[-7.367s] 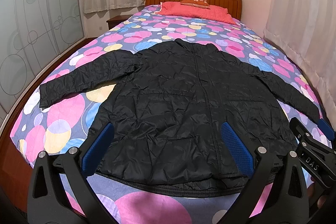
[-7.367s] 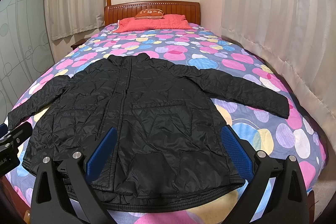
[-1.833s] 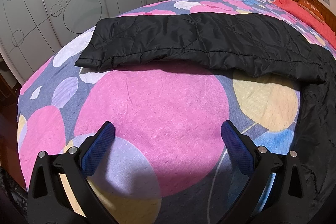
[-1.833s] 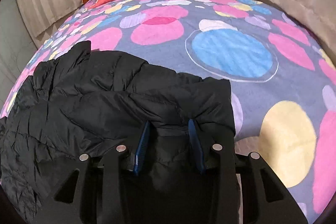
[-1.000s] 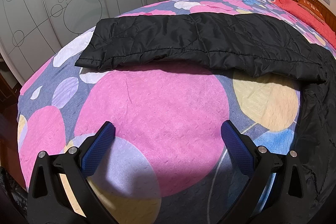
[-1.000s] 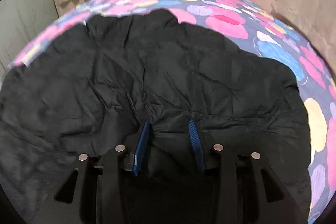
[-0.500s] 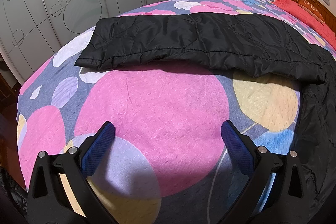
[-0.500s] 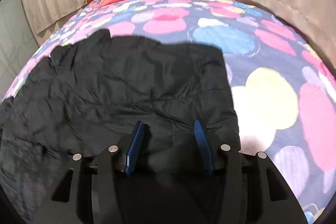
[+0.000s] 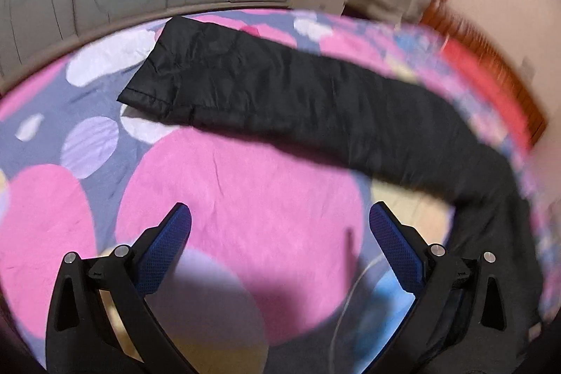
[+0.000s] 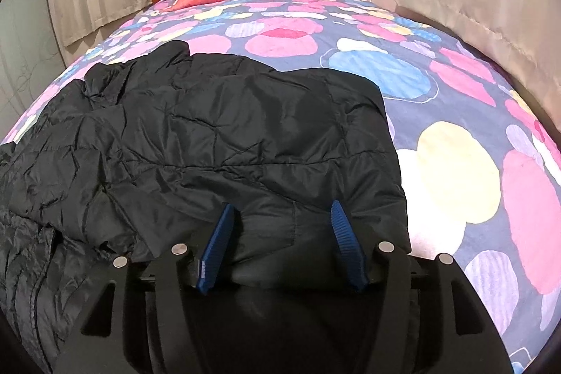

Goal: Fold large clothes

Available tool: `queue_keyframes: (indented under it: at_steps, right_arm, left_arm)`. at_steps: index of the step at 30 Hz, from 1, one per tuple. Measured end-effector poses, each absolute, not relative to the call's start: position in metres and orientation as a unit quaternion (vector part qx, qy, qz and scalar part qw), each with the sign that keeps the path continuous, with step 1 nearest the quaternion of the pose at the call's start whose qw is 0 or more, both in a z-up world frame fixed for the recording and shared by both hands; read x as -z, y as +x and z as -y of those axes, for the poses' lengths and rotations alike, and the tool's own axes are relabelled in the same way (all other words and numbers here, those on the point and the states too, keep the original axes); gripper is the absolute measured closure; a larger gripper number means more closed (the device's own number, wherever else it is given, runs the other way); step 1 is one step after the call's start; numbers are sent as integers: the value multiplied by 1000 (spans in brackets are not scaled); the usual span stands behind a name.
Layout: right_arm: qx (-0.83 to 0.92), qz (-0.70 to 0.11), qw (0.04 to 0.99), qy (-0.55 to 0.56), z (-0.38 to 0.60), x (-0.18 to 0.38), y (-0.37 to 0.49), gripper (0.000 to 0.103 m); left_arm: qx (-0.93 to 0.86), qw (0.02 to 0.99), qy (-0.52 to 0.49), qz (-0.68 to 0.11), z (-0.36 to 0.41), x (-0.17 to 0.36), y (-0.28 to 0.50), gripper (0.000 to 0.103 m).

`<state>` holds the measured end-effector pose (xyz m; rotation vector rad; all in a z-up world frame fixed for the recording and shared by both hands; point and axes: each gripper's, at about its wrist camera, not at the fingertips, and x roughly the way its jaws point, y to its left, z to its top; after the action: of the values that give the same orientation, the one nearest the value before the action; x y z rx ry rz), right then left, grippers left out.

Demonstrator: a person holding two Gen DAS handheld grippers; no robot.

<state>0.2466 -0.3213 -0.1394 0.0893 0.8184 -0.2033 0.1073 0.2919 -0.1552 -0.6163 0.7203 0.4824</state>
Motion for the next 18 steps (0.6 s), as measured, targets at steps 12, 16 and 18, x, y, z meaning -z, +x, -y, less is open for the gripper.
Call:
queue_keyframes:
  at_steps: [12,16,18]
  right_arm:
    - [102,-395,912,35,319,139,246,43]
    - [102,-392,913,35,317,137,246,41]
    - [102,-392,914,33,318,136,246,41]
  left_arm:
    - [-185,828,-483,-216,-395,159,112,6]
    - [-196,818,-501,-204,-399,159,104,48]
    - [-206,812,-507,-202,-402,164,99,70]
